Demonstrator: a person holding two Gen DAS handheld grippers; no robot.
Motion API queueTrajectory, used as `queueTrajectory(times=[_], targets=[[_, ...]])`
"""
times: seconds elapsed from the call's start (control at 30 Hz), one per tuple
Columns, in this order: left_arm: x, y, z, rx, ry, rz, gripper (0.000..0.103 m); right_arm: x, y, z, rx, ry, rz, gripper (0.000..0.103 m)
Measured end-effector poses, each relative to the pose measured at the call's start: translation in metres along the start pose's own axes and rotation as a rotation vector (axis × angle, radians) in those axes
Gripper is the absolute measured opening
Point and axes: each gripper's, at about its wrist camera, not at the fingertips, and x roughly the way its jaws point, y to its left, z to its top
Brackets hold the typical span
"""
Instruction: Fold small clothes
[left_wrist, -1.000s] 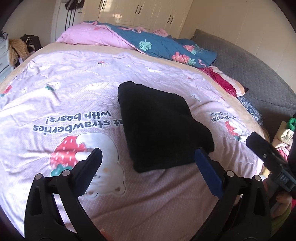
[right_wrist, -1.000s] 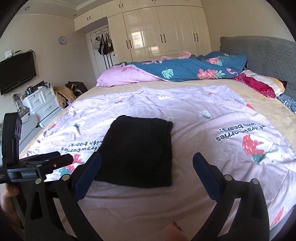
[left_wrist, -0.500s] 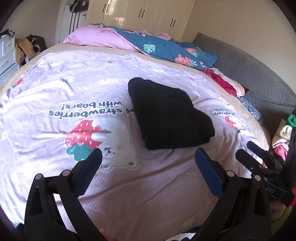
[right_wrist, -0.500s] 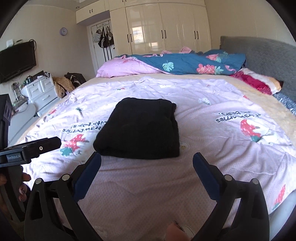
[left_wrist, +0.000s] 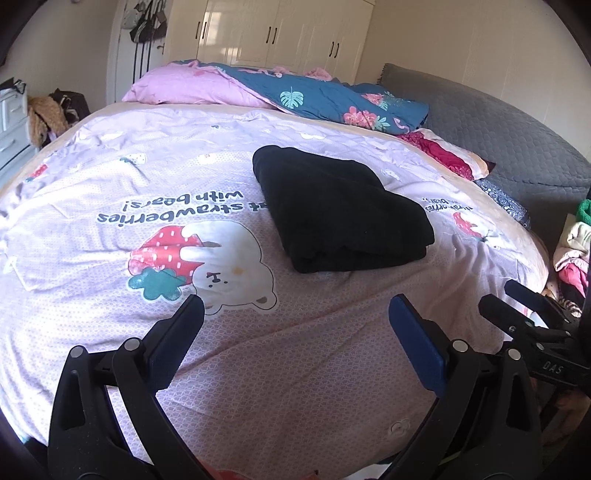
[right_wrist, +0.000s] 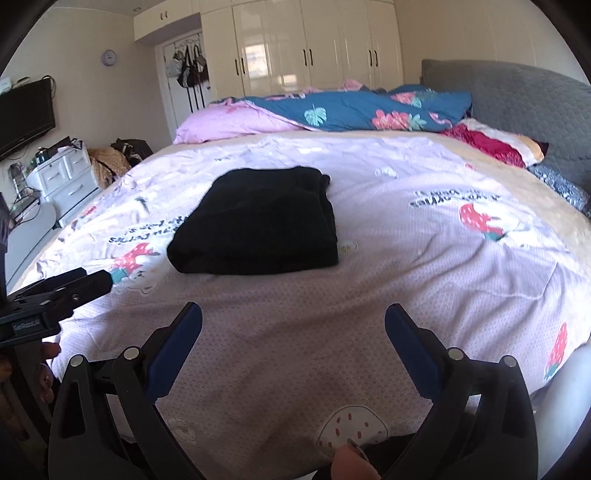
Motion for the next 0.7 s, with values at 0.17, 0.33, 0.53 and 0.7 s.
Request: queueTrajectory(times=[0.17,0.33,0.53,0.7], targets=[[0.0018,0.0048,0.0000,-0.021,0.005,0.005,0.094,0.0038,-0.0003,-0.0019,0.007,0.015,-0.002,0.099],[0.0048,0.0057,-0.0004,-0.030,0.017,0.022,0.094,0.0038,-0.0007,-0.0021,0.003,0.013,-0.002,0.099],[0.0052,0.0057,-0.0002,-0.024,0.022,0.049,0.094,0.0030,-0.0010,-0.0014,0.001,0.009,-0.005,0.099],[0.0045,0.0045,-0.0001,-0.018,0.022,0.049,0.094,0.0029,-0.0016,-0.0010,0.001,0.009,-0.006,0.099]])
